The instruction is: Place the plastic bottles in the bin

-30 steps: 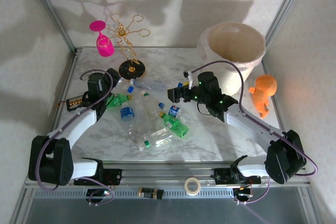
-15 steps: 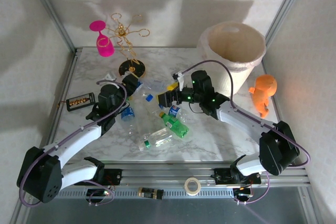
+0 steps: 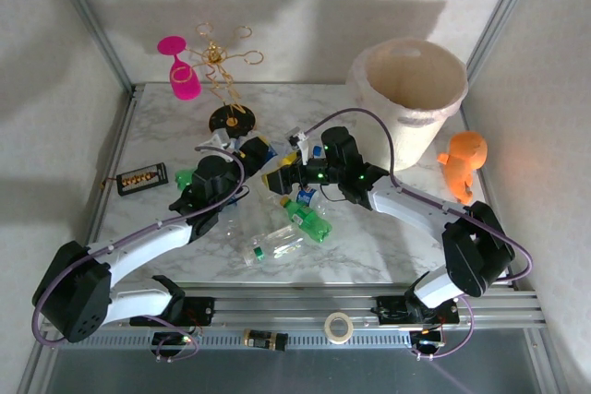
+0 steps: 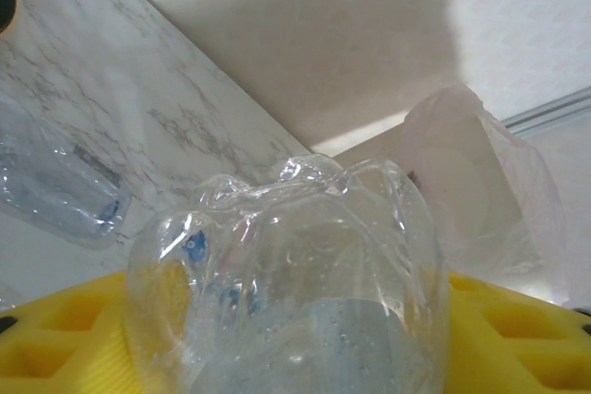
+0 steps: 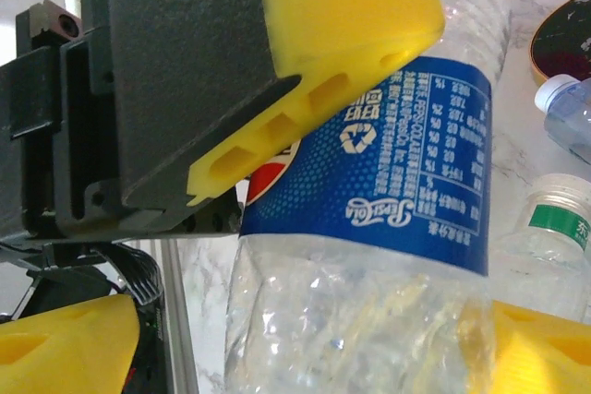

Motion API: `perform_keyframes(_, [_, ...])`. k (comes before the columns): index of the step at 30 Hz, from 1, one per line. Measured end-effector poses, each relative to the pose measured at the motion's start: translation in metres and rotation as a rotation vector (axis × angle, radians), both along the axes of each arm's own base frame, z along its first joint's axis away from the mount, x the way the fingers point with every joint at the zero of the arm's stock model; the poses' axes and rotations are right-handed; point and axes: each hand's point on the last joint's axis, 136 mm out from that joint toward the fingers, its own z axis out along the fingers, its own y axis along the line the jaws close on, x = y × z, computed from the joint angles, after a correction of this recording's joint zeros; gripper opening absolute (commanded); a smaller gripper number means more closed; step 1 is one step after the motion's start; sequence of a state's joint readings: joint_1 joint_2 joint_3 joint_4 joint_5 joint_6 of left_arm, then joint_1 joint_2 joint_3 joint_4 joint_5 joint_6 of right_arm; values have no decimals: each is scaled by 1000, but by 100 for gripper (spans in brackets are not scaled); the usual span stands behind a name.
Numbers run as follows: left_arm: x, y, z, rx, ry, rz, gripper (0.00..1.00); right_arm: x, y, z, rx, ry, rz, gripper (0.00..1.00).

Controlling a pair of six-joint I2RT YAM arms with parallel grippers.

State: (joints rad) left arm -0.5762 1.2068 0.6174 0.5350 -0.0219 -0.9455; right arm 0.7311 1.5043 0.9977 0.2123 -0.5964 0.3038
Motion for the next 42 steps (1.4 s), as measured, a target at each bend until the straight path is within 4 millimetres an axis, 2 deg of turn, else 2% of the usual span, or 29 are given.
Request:
perform_keyframes(9, [-3, -7, 6, -19, -18, -17, 57, 4, 1, -7, -6, 22, -14, 55])
perform_keyframes(11, [-3, -7, 8, -22, -23, -17, 63, 3, 2, -6, -2, 30, -13, 52])
perform_keyframes(13, [-3, -7, 8, -23, -24, -14, 76, 3, 2, -5, 0, 30, -12, 51])
perform_keyframes(18, [-6, -10, 9, -30, -24, -18, 99, 9, 0, -6, -9, 15, -44, 49])
perform_keyframes(23, [-9, -1, 18, -21, -41, 13, 100, 14, -3, -3, -16, -7, -82, 48])
perform_keyframes(26, [-11, 11, 29, -7, -67, 51, 100, 17, -8, 4, -15, -36, -107, 48])
perform_keyframes(30, [-13, 37, 48, 11, -110, 134, 100, 23, -19, 13, -24, -66, -150, 47])
perform_keyframes(35, [-14, 69, 59, 26, -134, 240, 100, 39, -47, 27, -52, -106, -238, 46])
perform_keyframes(38, [-14, 81, 53, 34, -125, 277, 100, 53, -65, 45, -67, -147, -307, 46])
perform_keyframes(42, [-11, 83, 23, 69, -64, 282, 100, 70, -92, 86, -65, -222, -398, 46])
